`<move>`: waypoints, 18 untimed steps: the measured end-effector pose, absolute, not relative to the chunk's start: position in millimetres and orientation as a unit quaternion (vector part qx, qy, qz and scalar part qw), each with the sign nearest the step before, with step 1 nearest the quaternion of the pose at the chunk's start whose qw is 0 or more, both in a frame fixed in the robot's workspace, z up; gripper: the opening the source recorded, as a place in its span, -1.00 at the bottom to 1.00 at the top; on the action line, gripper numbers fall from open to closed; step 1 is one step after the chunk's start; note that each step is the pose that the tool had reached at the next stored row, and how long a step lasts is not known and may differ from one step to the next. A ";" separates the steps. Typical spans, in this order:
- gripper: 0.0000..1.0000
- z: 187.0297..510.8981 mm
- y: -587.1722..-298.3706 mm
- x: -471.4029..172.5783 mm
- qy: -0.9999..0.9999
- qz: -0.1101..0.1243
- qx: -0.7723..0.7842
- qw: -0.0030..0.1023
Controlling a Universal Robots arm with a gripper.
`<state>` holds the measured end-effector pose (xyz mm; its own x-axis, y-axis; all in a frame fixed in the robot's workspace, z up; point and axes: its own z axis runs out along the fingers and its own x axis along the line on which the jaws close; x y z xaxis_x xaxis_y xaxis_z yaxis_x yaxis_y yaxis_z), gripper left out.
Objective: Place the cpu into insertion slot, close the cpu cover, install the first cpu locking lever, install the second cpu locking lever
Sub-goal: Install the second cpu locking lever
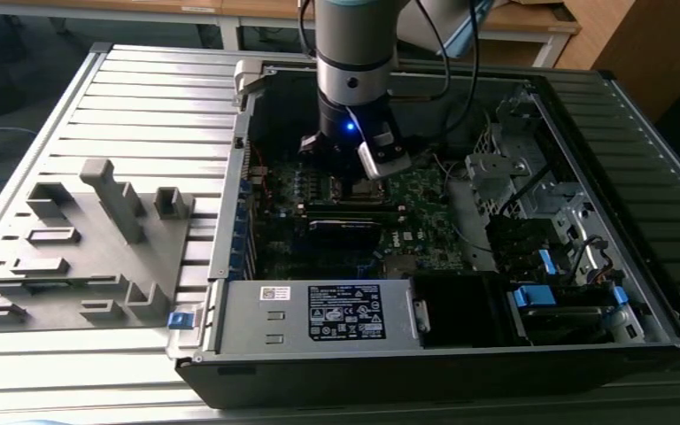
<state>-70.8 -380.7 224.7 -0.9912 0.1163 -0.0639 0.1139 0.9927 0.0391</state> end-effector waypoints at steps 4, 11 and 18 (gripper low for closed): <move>-0.79 221.1 -381.1 -73.9 0.998 0.018 0.058 0.033; -0.79 217.2 -381.3 -78.9 0.998 0.018 0.058 0.033; -0.79 214.5 -381.3 -82.6 0.998 0.018 0.058 0.033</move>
